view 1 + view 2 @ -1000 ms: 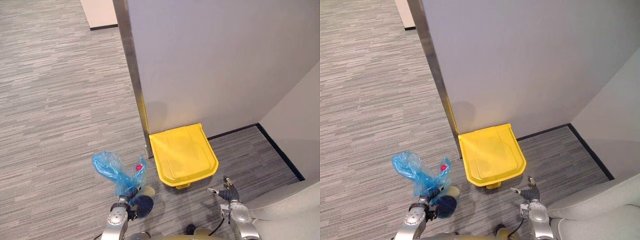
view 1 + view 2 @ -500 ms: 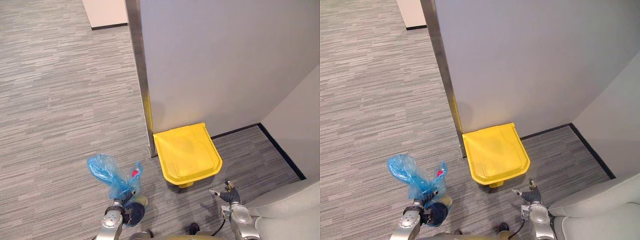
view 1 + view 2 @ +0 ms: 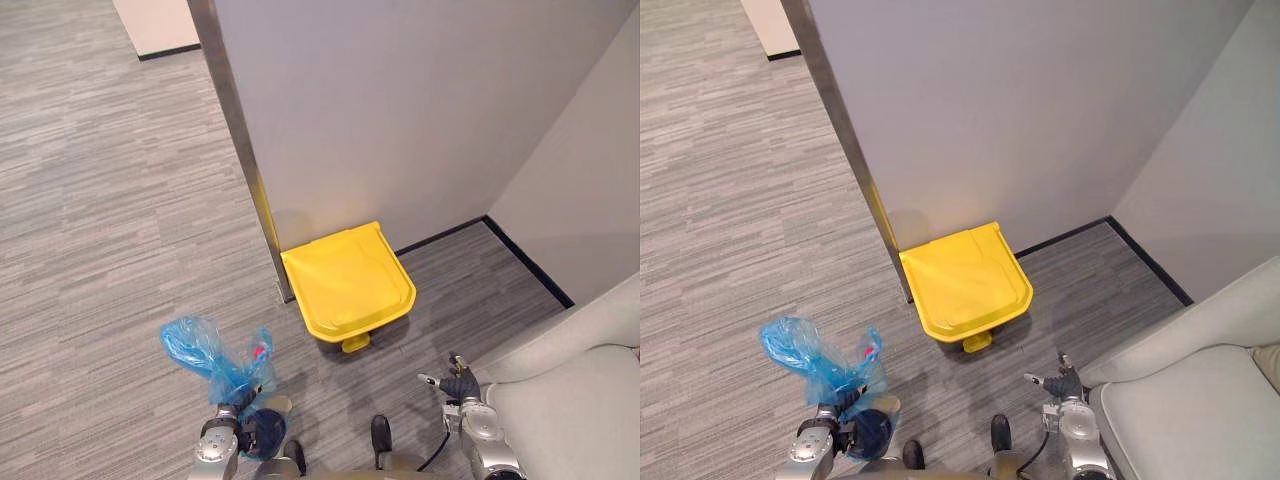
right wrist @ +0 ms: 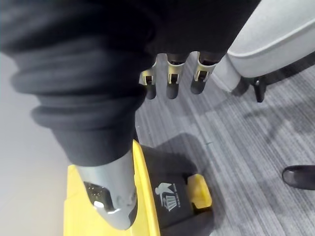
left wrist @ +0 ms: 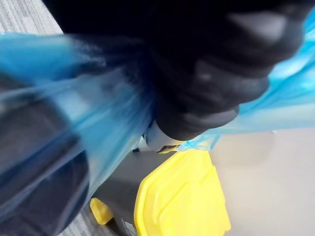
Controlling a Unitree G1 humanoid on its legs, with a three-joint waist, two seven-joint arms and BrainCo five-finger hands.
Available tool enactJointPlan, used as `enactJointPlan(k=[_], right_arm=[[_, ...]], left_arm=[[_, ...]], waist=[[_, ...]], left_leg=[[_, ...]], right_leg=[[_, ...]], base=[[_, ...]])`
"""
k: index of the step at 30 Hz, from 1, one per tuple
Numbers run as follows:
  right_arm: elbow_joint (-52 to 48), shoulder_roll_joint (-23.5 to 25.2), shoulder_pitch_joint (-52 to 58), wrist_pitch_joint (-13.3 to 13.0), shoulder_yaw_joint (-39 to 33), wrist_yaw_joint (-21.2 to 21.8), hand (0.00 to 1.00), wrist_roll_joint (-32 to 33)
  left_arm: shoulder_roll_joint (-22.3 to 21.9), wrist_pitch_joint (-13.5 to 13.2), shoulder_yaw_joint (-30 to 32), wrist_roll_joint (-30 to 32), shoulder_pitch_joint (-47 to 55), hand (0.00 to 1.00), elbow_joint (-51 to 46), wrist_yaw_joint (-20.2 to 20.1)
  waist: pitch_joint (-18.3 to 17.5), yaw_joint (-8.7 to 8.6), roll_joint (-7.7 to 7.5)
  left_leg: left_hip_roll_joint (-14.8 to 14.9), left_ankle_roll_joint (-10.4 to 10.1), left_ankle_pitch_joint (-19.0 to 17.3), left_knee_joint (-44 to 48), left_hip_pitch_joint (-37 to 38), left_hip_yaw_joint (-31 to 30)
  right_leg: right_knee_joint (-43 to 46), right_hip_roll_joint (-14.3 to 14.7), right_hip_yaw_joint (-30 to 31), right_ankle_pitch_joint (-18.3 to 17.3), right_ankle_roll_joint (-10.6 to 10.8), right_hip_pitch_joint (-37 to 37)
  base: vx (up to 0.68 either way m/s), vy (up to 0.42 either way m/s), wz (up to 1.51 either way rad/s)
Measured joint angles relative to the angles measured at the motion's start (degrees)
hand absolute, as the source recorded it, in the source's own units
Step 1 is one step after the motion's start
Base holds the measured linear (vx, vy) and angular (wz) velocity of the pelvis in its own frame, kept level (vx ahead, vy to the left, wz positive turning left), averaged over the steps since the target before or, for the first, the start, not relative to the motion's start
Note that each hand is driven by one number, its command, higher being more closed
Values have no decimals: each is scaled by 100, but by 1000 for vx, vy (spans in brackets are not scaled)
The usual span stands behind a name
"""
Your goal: Gather rubbish on tea table into small bin, then transfer packed bag to large trash can.
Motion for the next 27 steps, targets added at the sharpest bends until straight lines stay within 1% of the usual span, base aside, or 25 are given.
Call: enactJointPlan(k=[2, 3, 4, 5, 6, 7, 8, 9, 10, 11, 12, 13, 14, 15, 16, 17, 18, 19, 20, 21, 22, 23, 24, 25, 27], right_arm=[[-31, -6, 0, 0, -10, -8, 0, 1], [-103, 2, -1, -1, -9, -8, 0, 7], [-172, 14, 12, -1, -9, -8, 0, 8], [-315, 31, 33, -3, -26, -9, 0, 8], [-359, 48, 30, -2, -76, -9, 0, 9], [-588, 123, 34, -11, -246, -16, 0, 19], [-759, 143, 115, -18, -257, -16, 0, 60], [-787, 145, 130, -18, -251, -16, 0, 64], [-823, 161, 127, -14, -241, -20, 0, 78], [-898, 161, 132, -8, -237, -27, 0, 109], [-936, 153, 135, -8, -238, -36, 0, 109], [-973, 106, 117, -8, -232, -67, 0, 109], [-973, 103, 126, -7, -239, -82, 0, 109], [-979, 36, 109, 0, -278, -119, 0, 110], [-1034, -5, 105, 4, -348, -130, 0, 110], [-1093, 9, 123, 13, -398, -129, 0, 111], [-1245, 66, 217, 51, -506, -124, 0, 116], [-1423, 142, 405, 70, -685, -124, 0, 125], [-1456, 159, 484, 68, -756, -124, 0, 131], [-1468, 170, 593, 85, -882, -127, 0, 178], [-1469, 181, 592, 147, -953, -129, 0, 216], [-1470, 188, 566, 171, -957, -129, 0, 245], [-1469, 232, 531, 182, -958, -129, 0, 293], [-1470, 298, 529, 181, -957, -124, 0, 310], [-1470, 371, 480, 180, -877, -113, 0, 347]], left_arm=[[0, 0, 1, -2, 15, 100, -23, 0], [-4, 1, -2, -2, 52, 100, -115, -2], [-4, 0, -5, -2, 98, 100, -214, -2], [-14, 1, -6, -2, 146, 100, -355, -3], [-28, 2, -8, -2, 144, 100, -382, -5], [-64, 5, -15, -2, 75, 100, -478, -4], [-94, 8, -84, -3, 38, 100, -552, -3], [-89, 8, -86, -5, -1, 100, -559, 0], [-18, 10, -120, -7, -92, 100, -559, 13], [53, 13, -201, -7, -176, 100, -559, 16], [61, 13, -218, -7, -220, 100, -562, 16], [27, 12, -248, -7, -348, 100, -563, 35], [23, 12, -269, -8, -390, 100, -563, 48], [-15, 19, -317, -8, -529, 100, -524, 79], [-50, 14, -465, -8, -713, 100, -532, 123], [-58, 12, -516, -5, -775, 100, -532, 114], [-90, 5, -535, -4, -848, 100, -537, 117], [-98, 2, -582, -4, -892, 100, -537, 116], [-94, 2, -607, -4, -903, 100, -544, 116], [-93, 2, -647, -4, -955, 100, -560, 116], [-95, 3, -650, -1, -1009, 100, -578, 113], [-94, 4, -650, -1, -1040, 100, -577, 113], [-97, 6, -649, -2, -1094, 100, -572, 113], [-135, 7, -654, -4, -1133, 100, -572, 109], [-255, -1, -651, -3, -1144, 100, -576, 110]], waist=[[11, 5, -16], [25, 22, -16], [52, 20, -23], [150, 17, -27], [205, 10, -26], [424, 23, -2], [535, 18, 48], [568, 29, 23], [627, 35, -64], [670, 26, -126], [674, 28, -144], [727, 33, -148], [734, 33, -167], [778, 36, -80], [895, 58, 118], [913, 52, 143], [915, 54, 141], [921, 28, 135], [916, 23, 144], [910, 33, 154], [902, 33, 185], [901, 31, 201], [905, 17, 208], [901, 28, 200], [903, 28, 213]], left_leg=[[18, -4, -153, 237, -89, -69], [103, -14, -377, 630, -227, -81], [151, -21, -527, 896, -294, -106], [230, 49, -832, 1283, -320, -212], [244, 100, -924, 1376, -274, -256], [293, 198, -1054, 1554, -103, -285], [319, 260, -1252, 1817, -39, -379], [341, 279, -1360, 1952, -5, -398], [335, 284, -1609, 2230, 82, -430], [322, 282, -1779, 2463, 95, -437], [307, 265, -1893, 2596, 97, -449], [288, 167, -2178, 2952, 154, -534], [264, 134, -2312, 3083, 189, -578], [332, 52, -2505, 3223, 260, -722], [393, 43, -2524, 3071, 352, -857], [386, 25, -2508, 2946, 403, -893], [342, -29, -2470, 2714, 538, -947], [310, -79, -2518, 2635, 731, -1110], [318, -138, -2578, 2641, 795, -1196], [371, -218, -2692, 2690, 854, -1299], [444, -254, -2711, 2669, 792, -1490], [486, -291, -2682, 2662, 732, -1558], [526, -320, -2575, 2679, 639, -1599], [601, -322, -2443, 2680, 609, -1610], [632, -332, -2261, 2668, 608, -1608]], right_leg=[[148, -1, -22, -39, 47, -31], [594, 18, -36, -282, 77, -194], [922, 6, -53, -409, 107, -284], [1535, -17, -144, -680, 198, -367], [1848, -40, -209, -769, 284, -420], [3268, -68, -394, -962, 499, -989], [3661, -78, -546, -1272, 326, -1320], [3569, -82, -565, -1324, 231, -1416], [3151, -108, -708, -1264, 238, -1644], [2558, -98, -841, -1149, 321, -1754], [2252, -105, -938, -1082, 307, -1770], [1880, -118, -1142, -1072, 292, -1797], [1842, -113, -1159, -1038, 246, -1783], [2063, -66, -1068, -728, 192, -1773], [2302, -10, -1057, -798, 292, -1792], [2397, -1, -993, -815, 315, -1831], [2797, 29, -766, -916, 376, -1965], [3518, 97, -575, -1349, 304, -2097], [3813, 126, -518, -1549, 285, -2151], [4227, 161, -473, -1914, 214, -2256], [4369, 167, -624, -2115, 233, -2357], [4343, 169, -716, -2129, 219, -2380], [4304, 195, -820, -2124, 212, -2393], [4259, 221, -861, -2120, 205, -2371], [4198, 229, -895, -2126, 156, -2305]], base=[[12, 10, 11], [40, 43, 4], [61, 63, 10], [74, 62, 16], [71, 59, 16], [56, 60, 17], [72, 62, 14], [113, 39, 26], [192, -10, 27], [183, -40, 30], [279, -120, 35], [261, -128, 34], [312, -127, 42], [363, -97, 40], [358, -89, 40], [416, -125, 41], [333, -139, 54], [332, -149, 56], [331, -145, 53], [326, -137, 34], [313, -136, 28], [257, -134, 20], [165, -107, 12], [197, -168, 11], [140, -184, 11]])
